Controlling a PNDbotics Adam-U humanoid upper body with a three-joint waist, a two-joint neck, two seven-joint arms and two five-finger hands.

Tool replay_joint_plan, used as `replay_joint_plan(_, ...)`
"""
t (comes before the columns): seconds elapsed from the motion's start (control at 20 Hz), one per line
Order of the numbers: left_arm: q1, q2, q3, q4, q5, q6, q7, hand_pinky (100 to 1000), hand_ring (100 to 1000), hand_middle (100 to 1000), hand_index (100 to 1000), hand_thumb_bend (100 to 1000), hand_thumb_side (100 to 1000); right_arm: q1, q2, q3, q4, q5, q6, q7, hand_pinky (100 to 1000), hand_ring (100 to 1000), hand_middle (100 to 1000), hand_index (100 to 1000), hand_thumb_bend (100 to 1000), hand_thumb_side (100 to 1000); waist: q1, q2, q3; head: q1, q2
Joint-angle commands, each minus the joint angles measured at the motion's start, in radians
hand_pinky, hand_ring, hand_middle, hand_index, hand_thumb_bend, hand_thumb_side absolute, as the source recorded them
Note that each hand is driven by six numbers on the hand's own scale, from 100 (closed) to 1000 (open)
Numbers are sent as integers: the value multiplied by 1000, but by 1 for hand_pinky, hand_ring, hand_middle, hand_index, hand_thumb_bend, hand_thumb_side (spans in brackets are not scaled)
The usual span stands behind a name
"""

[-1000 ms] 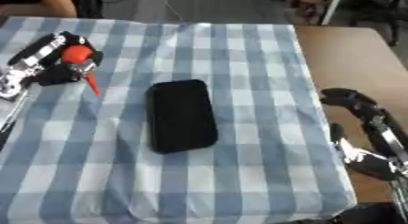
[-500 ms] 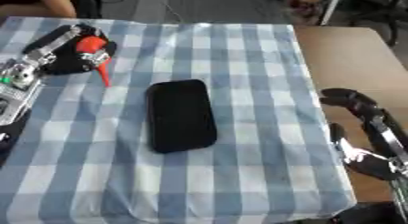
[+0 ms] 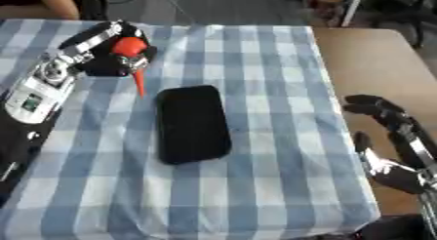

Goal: Pick up objects on the table and place them in the box.

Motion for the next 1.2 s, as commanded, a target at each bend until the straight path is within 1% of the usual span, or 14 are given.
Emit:
replay_joint_plan(0.05,-40,-10,-22,4,-55,-56,12,100,100,100,195,100,445,-10,-19,-1,-15,-9,-280,284,836,807,845,838,100,410,1,-14,-5,9,0)
replay_joint_plan(0.55,-71,-50,-70,39,-239,-216,114,100,100,100,220,100,422,-14,-17,0,-17,-15,-280,291,836,807,845,838,100,410,1,-11,-12,16,0)
replay_joint_plan(0.9,-71,-67,-94,67,-373,-302,202,100,100,100,239,100,409,-15,-17,1,-18,-17,-280,293,836,807,845,838,100,410,2,-11,-14,16,0)
replay_joint_plan(1.2,-67,-93,-105,142,-519,-373,280,100,100,100,247,100,397,-17,-16,2,-18,-19,-280,294,836,807,845,838,100,410,-1,-8,-16,16,0)
